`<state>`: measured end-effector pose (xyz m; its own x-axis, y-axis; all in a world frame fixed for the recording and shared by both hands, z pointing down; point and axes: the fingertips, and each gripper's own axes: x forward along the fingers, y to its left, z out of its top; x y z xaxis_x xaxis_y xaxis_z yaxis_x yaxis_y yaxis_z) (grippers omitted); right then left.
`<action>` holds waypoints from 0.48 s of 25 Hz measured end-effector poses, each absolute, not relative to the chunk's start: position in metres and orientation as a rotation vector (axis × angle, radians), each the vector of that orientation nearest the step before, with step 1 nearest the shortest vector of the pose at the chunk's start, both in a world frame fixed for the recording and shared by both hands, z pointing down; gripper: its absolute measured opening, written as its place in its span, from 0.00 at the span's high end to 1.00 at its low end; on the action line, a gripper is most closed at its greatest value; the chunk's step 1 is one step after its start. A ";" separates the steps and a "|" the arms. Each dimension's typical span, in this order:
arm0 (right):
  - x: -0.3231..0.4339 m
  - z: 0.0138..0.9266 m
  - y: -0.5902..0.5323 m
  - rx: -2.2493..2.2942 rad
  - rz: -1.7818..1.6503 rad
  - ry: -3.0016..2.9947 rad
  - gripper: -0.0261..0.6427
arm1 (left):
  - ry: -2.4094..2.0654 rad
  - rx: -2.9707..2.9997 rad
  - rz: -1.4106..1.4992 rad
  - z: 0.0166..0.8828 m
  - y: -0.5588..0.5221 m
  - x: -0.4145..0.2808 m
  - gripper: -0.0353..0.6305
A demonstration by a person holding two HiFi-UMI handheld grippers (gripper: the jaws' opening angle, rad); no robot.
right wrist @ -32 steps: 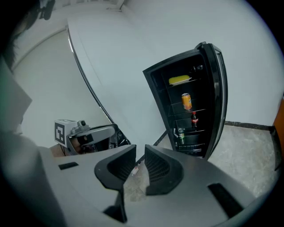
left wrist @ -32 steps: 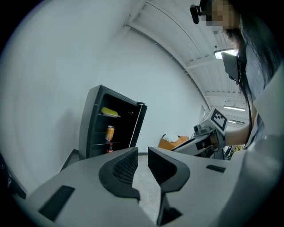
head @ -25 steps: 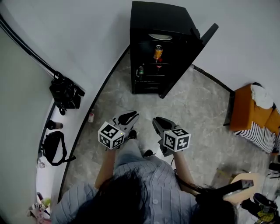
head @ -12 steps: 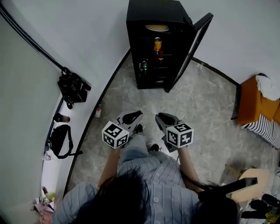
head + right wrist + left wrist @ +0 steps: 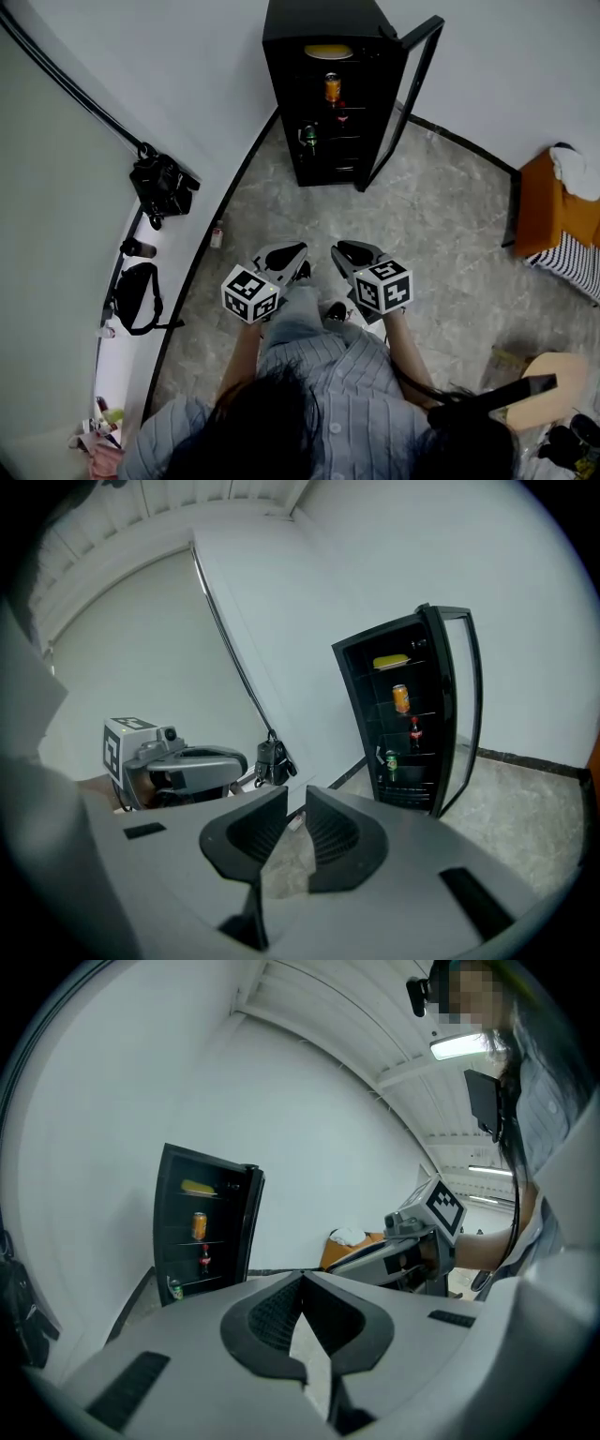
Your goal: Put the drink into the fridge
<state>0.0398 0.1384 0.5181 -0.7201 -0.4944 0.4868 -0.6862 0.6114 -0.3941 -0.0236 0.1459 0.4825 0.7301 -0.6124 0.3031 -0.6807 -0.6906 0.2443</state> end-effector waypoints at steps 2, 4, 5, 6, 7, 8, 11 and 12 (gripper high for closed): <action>0.041 0.518 0.143 0.936 0.813 -2.516 0.86 | -1.016 2.602 0.276 0.481 0.151 -0.021 0.94; 0.042 0.518 0.146 0.925 0.808 -2.521 0.86 | -1.024 2.607 0.272 0.480 0.155 -0.019 0.94; 0.042 0.517 0.148 0.921 0.806 -2.522 0.86 | -1.029 2.607 0.272 0.479 0.157 -0.018 0.94; 0.042 0.517 0.149 0.917 0.805 -2.523 0.86 | -1.033 2.605 0.272 0.479 0.159 -0.018 0.94; 0.042 0.517 0.150 0.914 0.805 -2.525 0.86 | -1.037 2.603 0.273 0.479 0.160 -0.018 0.94; 0.042 0.517 0.151 0.912 0.805 -2.526 0.86 | -1.041 2.602 0.275 0.479 0.160 -0.018 0.94; 0.043 0.516 0.151 0.907 0.804 -2.531 0.86 | -1.065 2.607 0.281 0.477 0.160 -0.018 0.94; 0.044 0.515 0.151 0.906 0.803 -2.532 0.86 | -1.074 2.608 0.282 0.476 0.160 -0.017 0.94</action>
